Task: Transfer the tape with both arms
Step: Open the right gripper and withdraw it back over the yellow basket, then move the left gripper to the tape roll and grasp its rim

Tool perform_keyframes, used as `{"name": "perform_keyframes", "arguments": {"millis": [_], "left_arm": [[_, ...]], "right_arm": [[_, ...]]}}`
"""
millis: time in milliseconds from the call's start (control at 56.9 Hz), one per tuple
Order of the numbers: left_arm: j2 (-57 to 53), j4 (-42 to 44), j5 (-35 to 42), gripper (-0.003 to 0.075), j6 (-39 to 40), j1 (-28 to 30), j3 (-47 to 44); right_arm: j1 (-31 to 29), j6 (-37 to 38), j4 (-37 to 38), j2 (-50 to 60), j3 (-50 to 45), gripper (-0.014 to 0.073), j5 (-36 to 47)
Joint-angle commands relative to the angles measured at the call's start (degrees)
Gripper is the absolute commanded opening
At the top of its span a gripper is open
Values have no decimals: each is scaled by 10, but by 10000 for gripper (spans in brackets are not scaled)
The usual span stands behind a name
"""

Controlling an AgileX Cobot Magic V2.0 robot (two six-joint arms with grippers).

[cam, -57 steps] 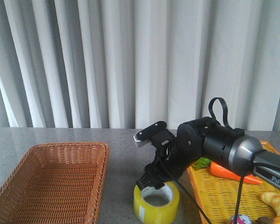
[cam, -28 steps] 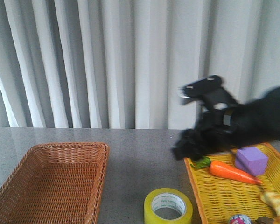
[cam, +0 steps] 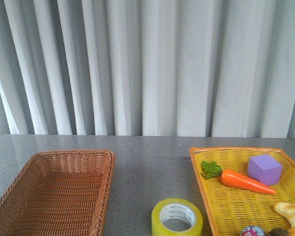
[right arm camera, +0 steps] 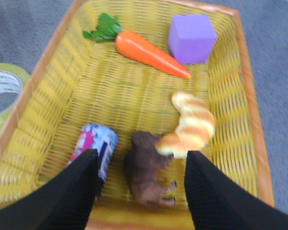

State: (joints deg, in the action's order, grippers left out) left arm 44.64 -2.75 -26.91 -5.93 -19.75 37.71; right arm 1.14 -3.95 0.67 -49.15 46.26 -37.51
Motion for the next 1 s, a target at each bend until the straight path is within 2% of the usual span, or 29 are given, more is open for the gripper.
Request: {"name": "perform_keyframes", "arguments": {"millis": [0,211,492,632,755,896,983], "left_arm": [[0,-6,36,560,7,-3,19],[0,-6,40,560,7,-3,19],[2,-21,49,560,-10,-3,21],[21,-22,-6,560,-42,-4,67],[62,-48,-76,560,-87,-6,142],[122,-108,-142,554,-152,-42,219],[167,-111,-166,540,-161,-70,261]], "right_arm": [[-15,8,3,55,-32,393,49],[-15,7,5,119,-94,393,52],[-15,6,5,126,-99,393,42],[-15,6,5,126,-99,393,36],[-15,6,5,126,-99,393,33],[-15,6,5,126,-99,393,32],[-15,5,5,126,-99,393,32]]}}
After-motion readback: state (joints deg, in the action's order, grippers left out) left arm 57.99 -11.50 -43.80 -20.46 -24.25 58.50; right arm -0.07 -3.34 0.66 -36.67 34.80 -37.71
